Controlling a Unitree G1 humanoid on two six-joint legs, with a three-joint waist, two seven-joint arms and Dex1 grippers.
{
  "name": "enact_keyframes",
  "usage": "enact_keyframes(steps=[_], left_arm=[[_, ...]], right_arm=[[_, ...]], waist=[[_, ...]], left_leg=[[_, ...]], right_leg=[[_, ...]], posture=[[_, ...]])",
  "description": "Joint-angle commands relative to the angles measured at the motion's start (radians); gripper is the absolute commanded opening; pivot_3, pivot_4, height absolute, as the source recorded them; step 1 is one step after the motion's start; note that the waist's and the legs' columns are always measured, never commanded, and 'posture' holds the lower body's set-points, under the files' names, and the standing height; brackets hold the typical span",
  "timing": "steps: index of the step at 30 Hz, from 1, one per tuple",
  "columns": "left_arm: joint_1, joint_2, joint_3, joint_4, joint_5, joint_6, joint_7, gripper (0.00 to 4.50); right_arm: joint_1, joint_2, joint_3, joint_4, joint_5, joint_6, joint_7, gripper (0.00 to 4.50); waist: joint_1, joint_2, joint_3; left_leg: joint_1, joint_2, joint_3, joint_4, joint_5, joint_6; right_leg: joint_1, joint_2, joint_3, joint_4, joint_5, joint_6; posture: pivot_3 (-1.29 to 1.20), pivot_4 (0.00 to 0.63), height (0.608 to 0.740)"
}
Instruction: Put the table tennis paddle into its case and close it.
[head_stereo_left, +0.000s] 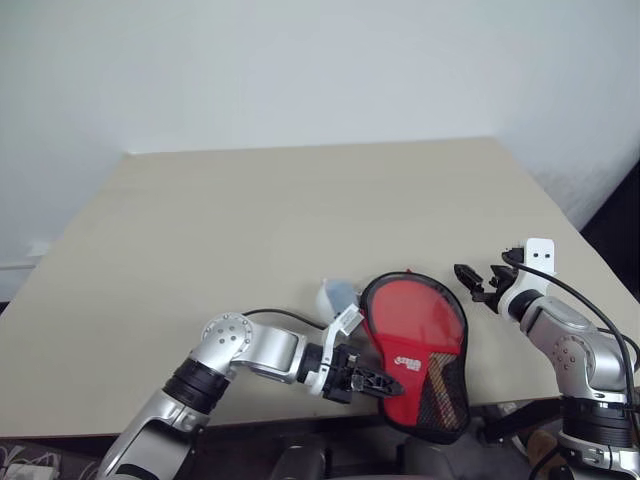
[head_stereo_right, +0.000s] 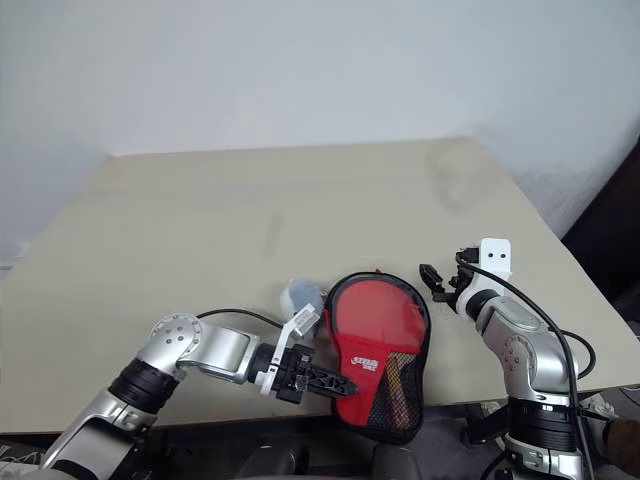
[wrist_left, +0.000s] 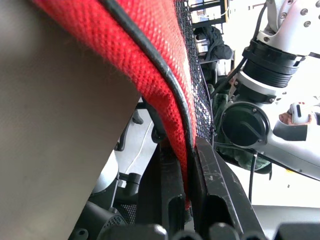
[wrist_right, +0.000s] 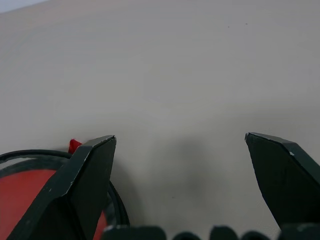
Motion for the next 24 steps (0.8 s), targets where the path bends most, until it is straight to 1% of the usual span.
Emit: enact_keyframes(steps=[1,5,9,10,16,19,24], left_arm=[[-0.019,-0.014,0.032,0.01,-0.012,0.006,-0.046,0.06],[-0.018,-0.02,0.033,0.022,-0.018,0.01,-0.051,0.06],[-0.027,-0.036,0.017,0.113,-0.085,0.009,-0.013,0.06],[-0.03,-0.039,0.018,0.119,-0.085,0.013,-0.014,0.54],[-0.046,-0.066,0.008,0.172,-0.077,0.035,0.012,0.54],[-0.047,-0.065,0.009,0.155,-0.067,0.046,0.019,1.17],[-0.049,-0.055,0.016,0.153,-0.075,0.057,0.017,2.84]], right_arm=[[-0.014,-0.005,-0.01,-0.028,0.009,-0.011,0.01,4.5],[-0.022,-0.008,-0.011,-0.026,0.009,-0.009,0.013,4.5],[-0.034,-0.011,-0.021,-0.029,0.017,-0.023,0.025,4.5],[-0.036,-0.012,-0.024,-0.029,0.018,-0.024,0.027,4.5],[-0.046,-0.012,-0.015,-0.02,0.003,-0.039,0.026,4.5],[-0.045,-0.011,-0.014,-0.022,0.002,-0.04,0.024,4.5],[-0.03,-0.013,-0.017,-0.032,0.003,-0.035,0.022,4.5]], waist=[[0.0,0.0,0.0],[0.0,0.0,0.0],[0.0,0.0,0.0],[0.0,0.0,0.0],[0.0,0.0,0.0],[0.0,0.0,0.0],[0.0,0.0,0.0]], left_leg=[[0.0,0.0,0.0,0.0,0.0,0.0],[0.0,0.0,0.0,0.0,0.0,0.0],[0.0,0.0,0.0,0.0,0.0,0.0],[0.0,0.0,0.0,0.0,0.0,0.0],[0.0,0.0,0.0,0.0,0.0,0.0],[0.0,0.0,0.0,0.0,0.0,0.0],[0.0,0.0,0.0,0.0,0.0,0.0]], right_leg=[[0.0,0.0,0.0,0.0,0.0,0.0],[0.0,0.0,0.0,0.0,0.0,0.0],[0.0,0.0,0.0,0.0,0.0,0.0],[0.0,0.0,0.0,0.0,0.0,0.0],[0.0,0.0,0.0,0.0,0.0,0.0],[-0.001,0.0,0.0,0.0,0.0,0.0],[-0.001,0.0,0.0,0.0,0.0,0.0]], posture=[[0.0,0.0,0.74],[0.0,0.0,0.74],[0.0,0.0,0.74],[0.0,0.0,0.74],[0.0,0.0,0.74],[0.0,0.0,0.74],[0.0,0.0,0.74]])
